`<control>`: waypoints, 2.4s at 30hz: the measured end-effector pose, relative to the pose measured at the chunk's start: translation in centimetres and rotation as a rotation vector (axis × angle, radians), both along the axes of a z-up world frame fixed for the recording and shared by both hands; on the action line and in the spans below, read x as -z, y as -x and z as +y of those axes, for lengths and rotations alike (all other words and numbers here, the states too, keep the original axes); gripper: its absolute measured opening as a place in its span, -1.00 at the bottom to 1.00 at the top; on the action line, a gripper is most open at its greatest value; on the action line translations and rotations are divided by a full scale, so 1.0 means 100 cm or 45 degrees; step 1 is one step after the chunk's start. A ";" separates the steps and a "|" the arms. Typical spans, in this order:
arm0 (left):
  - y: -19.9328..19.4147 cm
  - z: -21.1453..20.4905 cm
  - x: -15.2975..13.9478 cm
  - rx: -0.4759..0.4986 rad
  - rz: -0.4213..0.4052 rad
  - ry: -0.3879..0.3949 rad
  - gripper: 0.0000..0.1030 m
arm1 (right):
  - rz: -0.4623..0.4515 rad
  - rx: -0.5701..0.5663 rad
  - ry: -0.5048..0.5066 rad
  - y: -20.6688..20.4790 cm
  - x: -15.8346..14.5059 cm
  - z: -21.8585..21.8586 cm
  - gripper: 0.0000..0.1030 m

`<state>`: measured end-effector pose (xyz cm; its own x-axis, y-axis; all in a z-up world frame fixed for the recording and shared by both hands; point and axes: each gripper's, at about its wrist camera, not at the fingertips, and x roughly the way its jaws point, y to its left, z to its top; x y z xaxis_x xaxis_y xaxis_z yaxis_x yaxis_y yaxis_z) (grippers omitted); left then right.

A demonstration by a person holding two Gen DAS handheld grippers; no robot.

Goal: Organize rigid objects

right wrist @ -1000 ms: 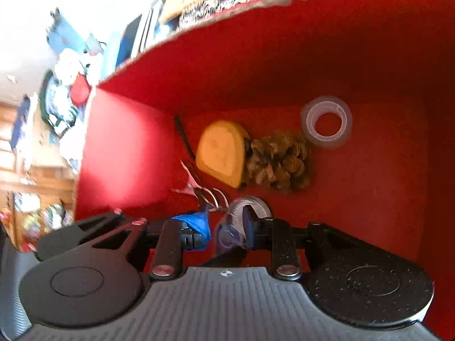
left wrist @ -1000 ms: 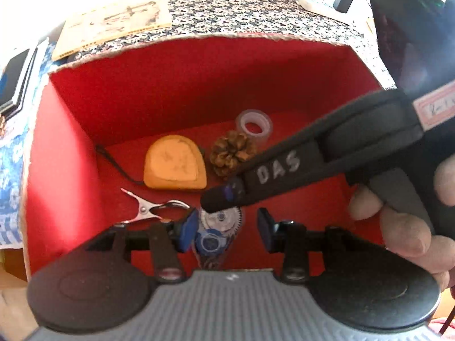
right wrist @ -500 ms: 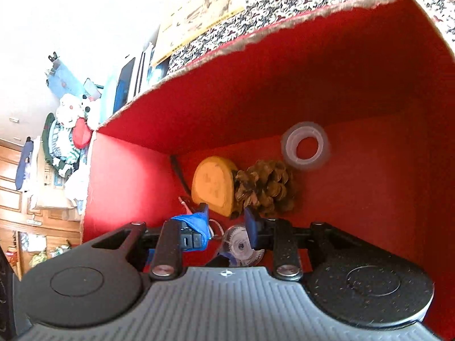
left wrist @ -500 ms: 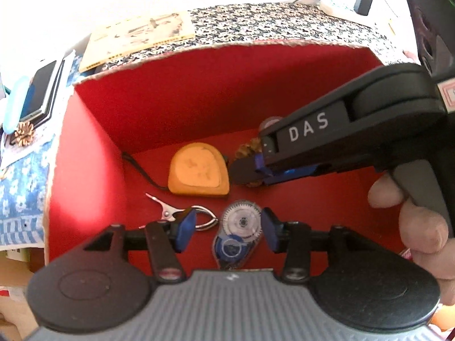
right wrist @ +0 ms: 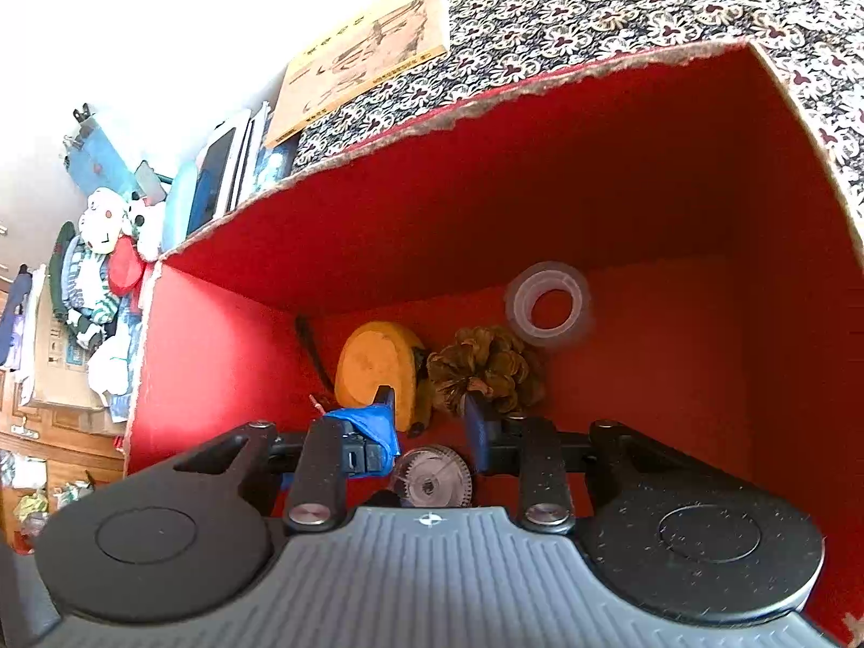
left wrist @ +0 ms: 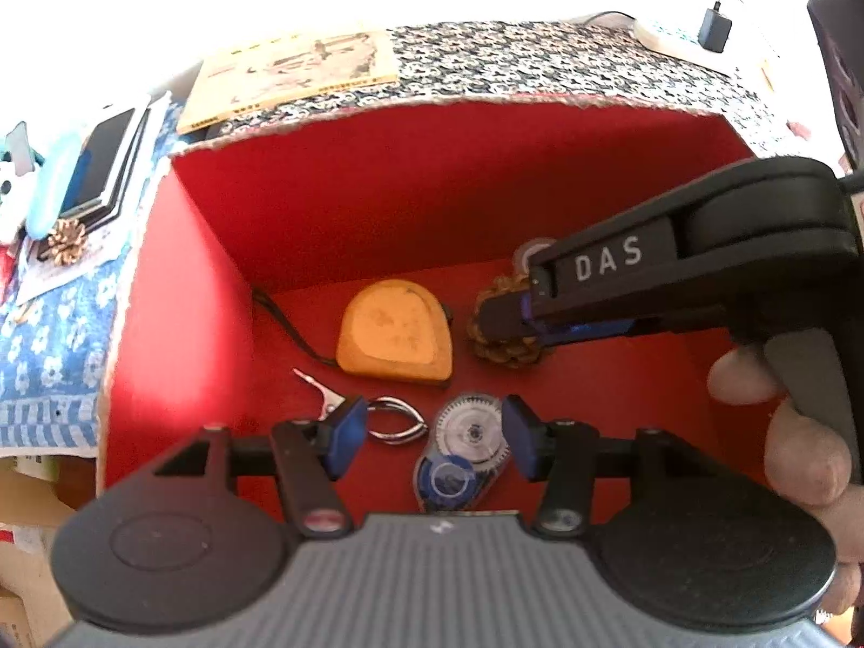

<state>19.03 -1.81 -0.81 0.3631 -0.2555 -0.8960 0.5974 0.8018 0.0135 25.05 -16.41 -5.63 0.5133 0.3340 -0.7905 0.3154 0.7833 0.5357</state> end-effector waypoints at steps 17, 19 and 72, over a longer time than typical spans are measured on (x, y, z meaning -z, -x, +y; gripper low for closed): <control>0.022 0.012 -0.042 -0.154 -0.239 -0.023 0.20 | -0.111 0.138 0.233 0.045 -0.057 -0.001 -0.76; 0.025 0.014 -0.046 -0.158 -0.250 -0.025 0.23 | -0.128 0.143 0.269 0.054 -0.062 0.002 -0.76; 0.103 0.027 -0.077 -0.291 -0.262 -0.137 0.36 | -0.229 0.020 0.362 0.153 -0.094 0.038 -0.68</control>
<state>8.70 0.90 6.85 0.5768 -0.0545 -0.8150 0.3780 0.9023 0.2072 9.80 -12.60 3.78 0.6562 0.1039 -0.7474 0.2488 0.9053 0.3443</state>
